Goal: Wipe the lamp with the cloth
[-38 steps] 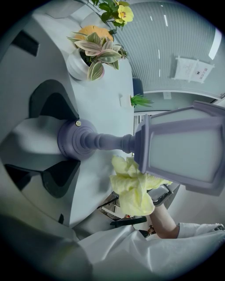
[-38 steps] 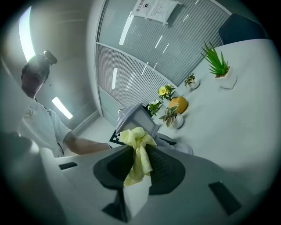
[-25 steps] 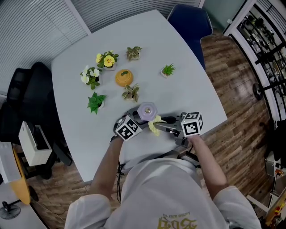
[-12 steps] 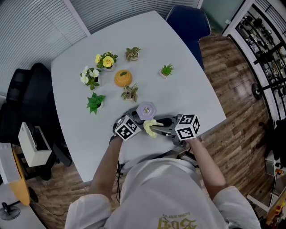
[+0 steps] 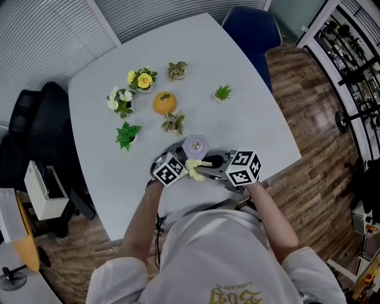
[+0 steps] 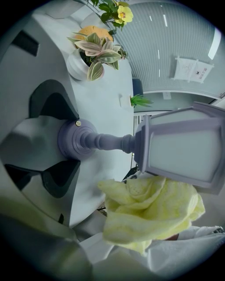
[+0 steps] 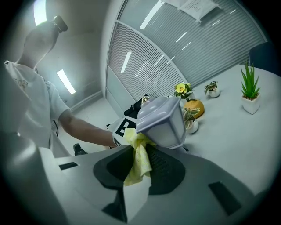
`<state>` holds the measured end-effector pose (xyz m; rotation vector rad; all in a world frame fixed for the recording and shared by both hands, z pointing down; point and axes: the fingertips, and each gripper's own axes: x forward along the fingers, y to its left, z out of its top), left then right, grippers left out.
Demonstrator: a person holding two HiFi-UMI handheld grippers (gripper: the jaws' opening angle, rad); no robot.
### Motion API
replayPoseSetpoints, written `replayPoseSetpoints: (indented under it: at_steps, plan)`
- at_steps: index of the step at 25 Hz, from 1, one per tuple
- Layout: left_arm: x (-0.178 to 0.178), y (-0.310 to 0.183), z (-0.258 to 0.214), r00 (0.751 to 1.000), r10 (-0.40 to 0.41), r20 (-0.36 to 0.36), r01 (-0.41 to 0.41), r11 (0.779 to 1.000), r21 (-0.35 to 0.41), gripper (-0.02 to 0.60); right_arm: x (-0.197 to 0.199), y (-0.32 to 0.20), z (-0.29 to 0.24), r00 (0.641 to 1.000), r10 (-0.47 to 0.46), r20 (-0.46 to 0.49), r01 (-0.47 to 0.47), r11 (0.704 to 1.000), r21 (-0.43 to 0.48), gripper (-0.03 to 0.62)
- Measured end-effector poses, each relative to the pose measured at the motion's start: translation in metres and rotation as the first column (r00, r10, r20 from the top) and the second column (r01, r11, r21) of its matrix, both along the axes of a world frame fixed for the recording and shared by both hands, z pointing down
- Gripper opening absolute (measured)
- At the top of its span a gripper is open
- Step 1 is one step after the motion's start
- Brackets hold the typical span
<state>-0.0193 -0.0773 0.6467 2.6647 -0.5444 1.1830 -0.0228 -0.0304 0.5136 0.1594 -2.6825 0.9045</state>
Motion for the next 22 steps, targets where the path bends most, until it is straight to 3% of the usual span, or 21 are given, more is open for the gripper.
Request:
replayPoseSetpoints:
  at_steps: [6, 13, 22]
  plan:
    - [-0.0004, 0.0000, 0.0004, 1.000, 0.002, 0.001, -0.002, 1.000, 0.000, 0.299, -0.0007, -0.0034, 0.0092, 0.999, 0.024, -0.026, -0.024, 1.000, -0.006, 0.097]
    - [-0.0003, -0.0008, 0.0004, 1.000, 0.001, -0.001, -0.001, 1.000, -0.002, 0.299, -0.0044, -0.0050, 0.0083, 0.999, 0.043, 0.018, -0.041, 0.995, -0.091, 0.097]
    - [-0.0003, -0.0005, 0.0002, 1.000, 0.001, -0.002, -0.001, 1.000, -0.002, 0.299, 0.0040, -0.0071, 0.0085, 0.996, 0.080, 0.027, -0.076, 0.991, -0.113, 0.097]
